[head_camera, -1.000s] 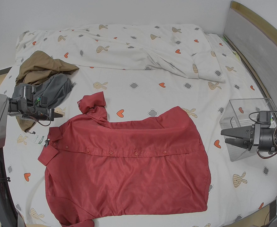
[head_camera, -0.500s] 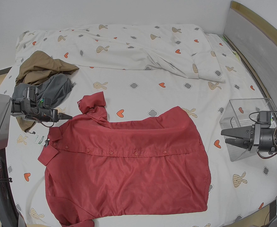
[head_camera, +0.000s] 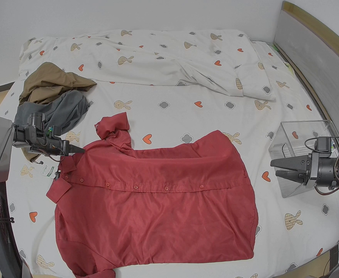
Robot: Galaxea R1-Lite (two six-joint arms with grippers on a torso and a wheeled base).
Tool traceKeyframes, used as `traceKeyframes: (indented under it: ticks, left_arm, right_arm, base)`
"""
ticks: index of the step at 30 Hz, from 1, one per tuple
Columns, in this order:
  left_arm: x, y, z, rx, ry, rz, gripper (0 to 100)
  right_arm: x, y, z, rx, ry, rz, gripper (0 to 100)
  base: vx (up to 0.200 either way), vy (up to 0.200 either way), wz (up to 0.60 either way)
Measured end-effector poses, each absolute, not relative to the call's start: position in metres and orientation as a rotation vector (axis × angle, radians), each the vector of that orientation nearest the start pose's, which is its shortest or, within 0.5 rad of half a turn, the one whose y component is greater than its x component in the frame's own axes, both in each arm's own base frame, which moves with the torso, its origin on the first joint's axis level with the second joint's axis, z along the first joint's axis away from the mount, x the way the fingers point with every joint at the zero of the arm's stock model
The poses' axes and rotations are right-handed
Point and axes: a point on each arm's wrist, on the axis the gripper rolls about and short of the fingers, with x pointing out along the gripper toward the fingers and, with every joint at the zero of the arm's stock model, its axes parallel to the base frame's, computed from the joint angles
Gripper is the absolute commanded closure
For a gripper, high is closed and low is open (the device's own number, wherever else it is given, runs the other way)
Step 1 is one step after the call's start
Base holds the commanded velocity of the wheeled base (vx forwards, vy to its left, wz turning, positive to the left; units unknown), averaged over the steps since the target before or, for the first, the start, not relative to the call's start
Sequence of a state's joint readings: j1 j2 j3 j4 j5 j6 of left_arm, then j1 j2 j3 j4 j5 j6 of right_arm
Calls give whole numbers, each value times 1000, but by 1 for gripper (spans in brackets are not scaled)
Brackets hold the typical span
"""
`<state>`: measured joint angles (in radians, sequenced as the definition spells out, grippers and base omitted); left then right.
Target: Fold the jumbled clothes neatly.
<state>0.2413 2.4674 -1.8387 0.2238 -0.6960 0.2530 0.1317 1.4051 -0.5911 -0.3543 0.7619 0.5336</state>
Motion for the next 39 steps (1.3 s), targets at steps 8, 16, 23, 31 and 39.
traceKeyframes:
  ticks: [8,16,23,31,39]
  left_arm:
    - [472,107,69,-149,705,-511,100]
    - [469,109,80,-143,682,-512,100]
    - [461,104,87,-177,689,-559,100]
    - [461,101,76,-181,715,-573,0]
    - [463,103,75,-180,709,-571,0]
  right_arm:
    - [208,43,178,636,679,740,0]
    - [208,43,178,636,679,740,0]
    - [208,43,177,636,682,740,0]
    - [208,44,177,636,683,741,0]
    - [208,45,177,634,686,749,0]
  base:
    - [0,0,0]
    - [0,0,0]
    - [0,0,0]
    - [0,0,0]
    - [0,0,0]
